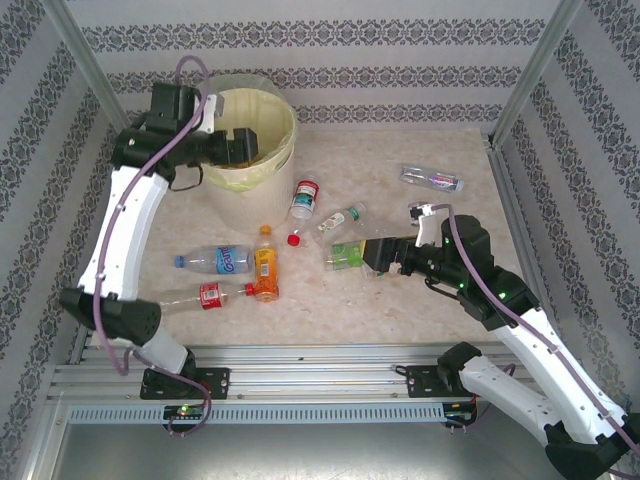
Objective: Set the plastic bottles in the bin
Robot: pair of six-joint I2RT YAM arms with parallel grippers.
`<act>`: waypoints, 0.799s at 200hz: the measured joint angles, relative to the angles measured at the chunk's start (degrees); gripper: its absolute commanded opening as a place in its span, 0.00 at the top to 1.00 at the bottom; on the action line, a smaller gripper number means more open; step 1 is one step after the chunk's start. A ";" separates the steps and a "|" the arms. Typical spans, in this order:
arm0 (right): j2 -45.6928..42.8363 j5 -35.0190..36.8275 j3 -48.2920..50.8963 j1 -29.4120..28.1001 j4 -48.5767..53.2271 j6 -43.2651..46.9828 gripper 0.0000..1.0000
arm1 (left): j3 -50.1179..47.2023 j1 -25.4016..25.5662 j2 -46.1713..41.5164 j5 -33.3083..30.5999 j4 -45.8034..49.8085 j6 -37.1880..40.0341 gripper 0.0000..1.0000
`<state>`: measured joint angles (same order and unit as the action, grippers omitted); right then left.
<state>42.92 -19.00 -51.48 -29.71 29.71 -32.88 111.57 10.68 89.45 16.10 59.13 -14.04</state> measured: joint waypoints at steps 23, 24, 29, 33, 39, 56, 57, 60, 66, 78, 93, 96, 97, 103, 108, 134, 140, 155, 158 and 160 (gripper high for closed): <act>0.74 -0.81 0.04 0.00 -0.37 0.02 0.02 | -9.05 3.43 -7.63 -0.90 -0.55 -1.55 0.00; 0.79 -0.85 0.04 0.00 -0.37 0.00 0.02 | -9.51 3.63 -7.93 -0.96 -0.61 -1.66 0.00; 1.05 -1.07 0.04 0.00 -0.55 0.00 0.02 | -11.32 4.37 -9.38 -1.29 -0.76 -2.10 0.00; 1.22 -1.18 0.04 0.00 -0.63 0.00 0.02 | -12.92 4.87 -10.56 -1.51 -0.74 -2.49 0.00; 1.60 -1.44 0.04 0.00 -0.76 0.02 0.02 | -15.28 5.88 -12.22 -1.92 -0.87 -3.06 0.00; 2.82 -2.08 0.04 0.00 -1.07 0.02 0.02 | -21.09 8.59 -15.93 -3.80 -0.83 -4.79 0.00; 2.93 -2.10 0.04 0.00 -1.09 0.02 0.02 | -21.46 8.79 -16.13 -3.89 -0.85 -4.96 0.00; 3.15 -2.21 0.02 0.00 -1.18 0.02 0.02 | -22.58 9.40 -16.72 -4.28 -1.01 -5.35 0.00; 3.54 -2.49 0.02 0.00 -1.29 0.00 0.02 | -24.20 10.19 -17.51 -4.70 -1.20 -5.99 0.00; 4.39 -3.04 0.02 -0.02 -1.62 0.00 0.02 | -27.91 11.78 -18.84 -5.51 -1.46 -7.45 0.00; 5.09 -3.48 0.02 -0.02 -2.03 -0.04 0.02 | -33.00 13.38 -20.00 -6.47 -1.99 -9.57 0.00; 5.16 -3.52 0.02 -0.04 -2.08 -0.04 0.02 | -33.83 13.62 -20.09 -6.54 -2.01 -10.01 0.00; 5.18 -3.54 0.02 -0.04 -2.12 -0.04 0.02 | -34.18 13.73 -20.13 -6.58 -2.05 -10.21 0.00; 5.31 -3.65 0.02 -0.04 -2.19 -0.17 0.02 | -36.17 14.29 -20.35 -6.88 -2.47 -11.04 0.00; 5.35 -3.74 0.02 -0.04 -2.23 -0.20 0.02 | -37.68 14.67 -20.46 -7.15 -2.78 -11.82 0.00; 5.42 -4.44 0.02 -0.07 -2.36 -0.22 0.02 | -44.15 16.11 -20.33 -7.65 -5.16 -15.63 0.00; 5.57 -4.52 0.02 -0.07 -2.36 -0.22 0.02 | -45.53 16.28 -20.20 -7.67 -5.84 -16.55 0.00; 6.01 -4.70 0.02 -0.07 -2.32 -0.22 0.02 | -47.93 16.37 -19.63 -7.58 -7.65 -18.21 0.01; 6.14 -4.70 0.02 -0.07 -2.32 -0.22 0.02 | -48.46 16.37 -19.43 -7.58 -8.20 -18.53 0.01; 6.23 -4.70 0.02 -0.07 -2.32 -0.20 0.02 | -48.87 16.37 -19.17 -7.54 -8.57 -18.86 0.01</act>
<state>49.15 -23.70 -51.46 -29.78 27.40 -33.08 62.70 27.05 70.28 8.56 50.57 -32.91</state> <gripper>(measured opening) 0.982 0.995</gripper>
